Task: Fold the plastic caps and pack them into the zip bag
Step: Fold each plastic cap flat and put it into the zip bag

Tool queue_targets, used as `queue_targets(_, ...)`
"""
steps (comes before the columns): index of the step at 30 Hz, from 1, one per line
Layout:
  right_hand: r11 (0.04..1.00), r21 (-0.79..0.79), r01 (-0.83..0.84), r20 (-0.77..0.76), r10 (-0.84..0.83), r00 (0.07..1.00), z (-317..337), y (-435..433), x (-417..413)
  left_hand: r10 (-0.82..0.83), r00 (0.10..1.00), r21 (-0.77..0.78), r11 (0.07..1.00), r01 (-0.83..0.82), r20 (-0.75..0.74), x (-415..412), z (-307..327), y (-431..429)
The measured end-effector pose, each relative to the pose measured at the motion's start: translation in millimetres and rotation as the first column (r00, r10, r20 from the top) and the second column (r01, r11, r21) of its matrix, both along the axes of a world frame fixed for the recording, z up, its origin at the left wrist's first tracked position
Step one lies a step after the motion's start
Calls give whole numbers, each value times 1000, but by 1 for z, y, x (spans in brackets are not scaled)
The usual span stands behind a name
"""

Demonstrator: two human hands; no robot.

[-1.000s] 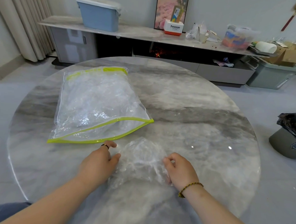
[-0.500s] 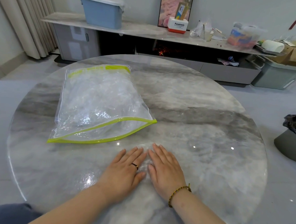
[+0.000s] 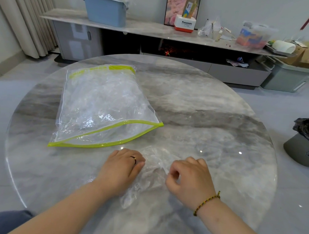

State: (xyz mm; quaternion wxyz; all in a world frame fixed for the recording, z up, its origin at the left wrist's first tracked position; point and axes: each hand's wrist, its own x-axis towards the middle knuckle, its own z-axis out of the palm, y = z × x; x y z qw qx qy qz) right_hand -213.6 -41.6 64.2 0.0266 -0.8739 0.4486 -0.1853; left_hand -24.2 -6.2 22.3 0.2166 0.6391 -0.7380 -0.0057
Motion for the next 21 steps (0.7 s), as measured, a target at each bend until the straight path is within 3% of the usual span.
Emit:
queue_targets(2,996,81,-26,-209,42,977,2,-1,-3,6,998,49,999,-3,-61,2,5,0)
queue_targets(4,973,230,-7,-208,57,977,0,-6,-9,-3,997,157,988,14,-72,-1,20,2)
queue_targets(9,937,343,59,-143,-10,990,1,-18,-1,-116,990,111,988,107,85,-4,29,12)
queue_targets(10,929,366,49,-136,2,991,-3,-20,0,-125,984,179,979,101,125,-4,25,13)
queue_targets(13,955,297,21,-155,27,988,-12,-17,0,-67,991,370,929,20,115,-12,22,16)
queue_targets(17,989,80,-124,-63,129,990,-12,-4,-11,-20,994,302,953,-13,105,-10,23,15)
queue_targets(21,946,53,-319,-194,323,926,-20,12,-19,-32,999,147,989,31,2,-7,19,15)
